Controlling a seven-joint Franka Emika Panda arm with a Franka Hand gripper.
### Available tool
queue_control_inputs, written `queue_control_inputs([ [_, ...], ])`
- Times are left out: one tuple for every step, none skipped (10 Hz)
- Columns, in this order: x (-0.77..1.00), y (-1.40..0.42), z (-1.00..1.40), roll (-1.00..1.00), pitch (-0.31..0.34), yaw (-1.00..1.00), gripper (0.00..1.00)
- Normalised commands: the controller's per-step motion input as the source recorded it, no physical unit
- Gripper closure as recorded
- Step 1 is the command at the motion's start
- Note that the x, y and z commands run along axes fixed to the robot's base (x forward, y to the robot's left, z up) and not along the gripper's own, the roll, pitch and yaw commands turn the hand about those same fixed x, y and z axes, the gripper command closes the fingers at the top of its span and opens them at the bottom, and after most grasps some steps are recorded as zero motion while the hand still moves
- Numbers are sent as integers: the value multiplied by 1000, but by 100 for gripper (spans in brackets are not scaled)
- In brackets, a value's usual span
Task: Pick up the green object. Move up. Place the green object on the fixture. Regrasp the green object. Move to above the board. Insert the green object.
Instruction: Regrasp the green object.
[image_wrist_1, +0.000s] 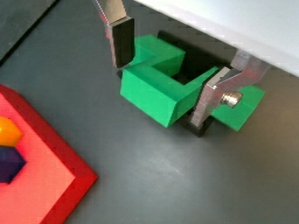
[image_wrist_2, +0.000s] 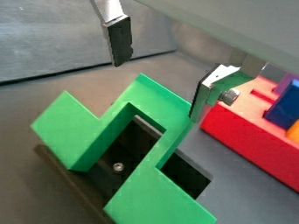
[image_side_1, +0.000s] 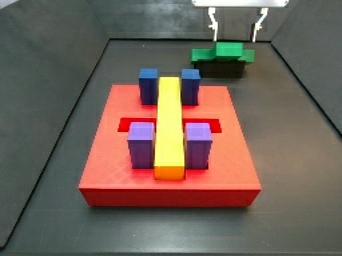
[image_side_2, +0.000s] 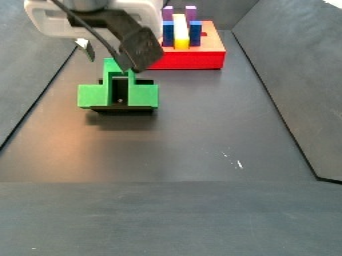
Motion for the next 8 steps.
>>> queue_control_inputs([
  [6, 23, 100, 623, 0, 114, 0],
  [17, 31, 106, 614, 0, 120, 0],
  [20, 31, 89, 614, 0, 123, 0],
  [17, 34, 77, 614, 0, 129, 0],
  [11, 26, 63, 629, 0, 126, 0],
  [0, 0, 26, 686, 0, 126, 0],
  [0, -31, 0, 834, 0, 114, 0],
  [0, -129, 0, 1000, 0, 94, 0],
])
